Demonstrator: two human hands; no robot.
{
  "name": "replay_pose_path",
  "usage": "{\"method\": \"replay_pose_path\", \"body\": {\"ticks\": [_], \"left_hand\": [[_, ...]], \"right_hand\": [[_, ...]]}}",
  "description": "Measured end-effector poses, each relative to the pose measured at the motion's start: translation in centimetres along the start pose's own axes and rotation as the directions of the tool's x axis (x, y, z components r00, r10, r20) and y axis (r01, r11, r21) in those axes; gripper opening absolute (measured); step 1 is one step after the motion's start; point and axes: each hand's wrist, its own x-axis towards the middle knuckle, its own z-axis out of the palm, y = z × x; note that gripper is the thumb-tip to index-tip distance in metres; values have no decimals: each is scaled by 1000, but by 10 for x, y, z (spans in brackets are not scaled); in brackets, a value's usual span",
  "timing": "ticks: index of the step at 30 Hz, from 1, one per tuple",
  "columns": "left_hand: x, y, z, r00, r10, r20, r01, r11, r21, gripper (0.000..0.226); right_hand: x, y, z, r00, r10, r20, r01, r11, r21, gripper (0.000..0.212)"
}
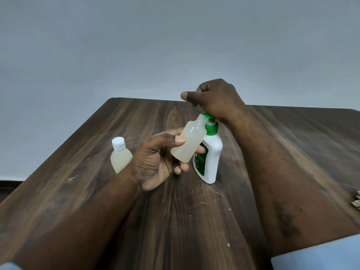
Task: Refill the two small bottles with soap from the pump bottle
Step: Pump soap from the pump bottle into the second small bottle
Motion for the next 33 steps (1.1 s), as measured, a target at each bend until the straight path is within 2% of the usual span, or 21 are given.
{"method": "replay_pose_path", "body": {"ticks": [4, 13, 22, 25, 28, 33], "left_hand": [[0, -2, -1, 1000, -12, -10, 12, 1000, -3, 46], [1, -1, -1, 1000, -1, -18, 1, 1000, -17, 48], [-1, -2, -3, 1000, -3, -31, 4, 1000, 11, 53], [0, -2, -2, 1000, -5, -23, 5, 1000, 6, 48], [0, -2, -2, 1000, -9, -21, 9, 1000, -2, 52], [1, -2, -2, 1000, -3, -11, 3, 1000, 2, 51]], "right_hand": [[-1, 2, 3, 1000, 6, 25, -6, 1000, 4, 39], [-1, 1, -6, 999, -21, -45, 22, 999, 23, 44], [-1, 2, 3, 1000, -12, 1, 12, 1000, 0, 41], [-2, 2, 3, 1000, -13, -20, 13, 1000, 11, 46], [-1, 5, 0, 999, -11, -52, 11, 1000, 12, 49], [2, 5, -5, 996, -34, -79, 35, 999, 13, 46]]}}
